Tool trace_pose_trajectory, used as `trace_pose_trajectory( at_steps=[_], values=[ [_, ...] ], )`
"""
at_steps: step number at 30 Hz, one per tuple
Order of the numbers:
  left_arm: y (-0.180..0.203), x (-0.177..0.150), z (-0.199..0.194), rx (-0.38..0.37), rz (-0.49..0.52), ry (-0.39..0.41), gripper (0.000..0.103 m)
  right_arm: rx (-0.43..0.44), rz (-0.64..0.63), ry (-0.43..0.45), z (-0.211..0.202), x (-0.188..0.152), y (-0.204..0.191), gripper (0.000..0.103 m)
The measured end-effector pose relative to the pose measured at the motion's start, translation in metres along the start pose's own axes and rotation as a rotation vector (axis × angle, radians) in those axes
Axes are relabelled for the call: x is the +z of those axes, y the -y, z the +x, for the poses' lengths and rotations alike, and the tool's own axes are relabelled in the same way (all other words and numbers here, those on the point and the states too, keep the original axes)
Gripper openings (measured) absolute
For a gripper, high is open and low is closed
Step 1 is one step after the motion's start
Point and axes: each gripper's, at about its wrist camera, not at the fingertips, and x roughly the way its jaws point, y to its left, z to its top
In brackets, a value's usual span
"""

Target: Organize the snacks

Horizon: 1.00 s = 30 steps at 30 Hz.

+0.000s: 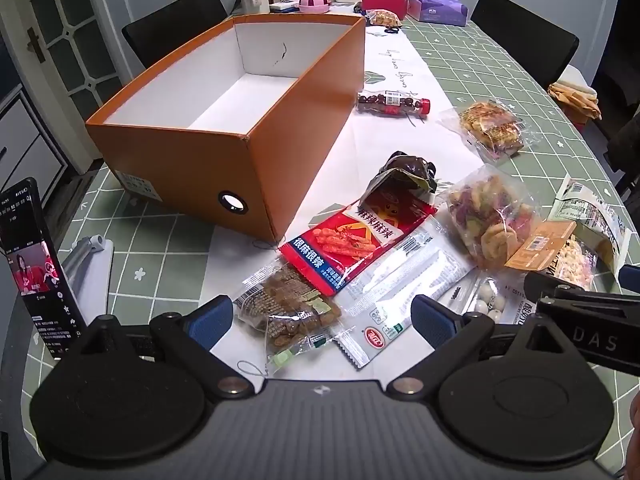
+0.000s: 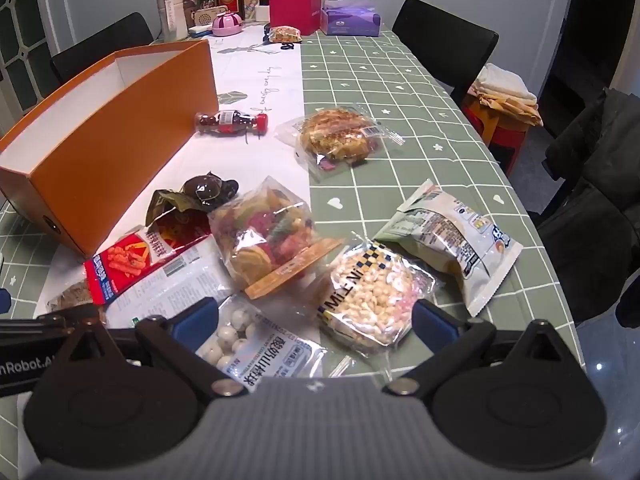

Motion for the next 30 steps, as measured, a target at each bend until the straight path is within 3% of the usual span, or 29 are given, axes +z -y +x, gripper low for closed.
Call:
trace_pose_trajectory(
  at_steps=[30],
  values=[
    [0.0006, -0.0014, 0.0035, -0.005, -0.005, -0.001, 0.103, -0.001, -0.002, -0.001, -0.0007, -0.0002, 0.0001, 0.1]
  ],
)
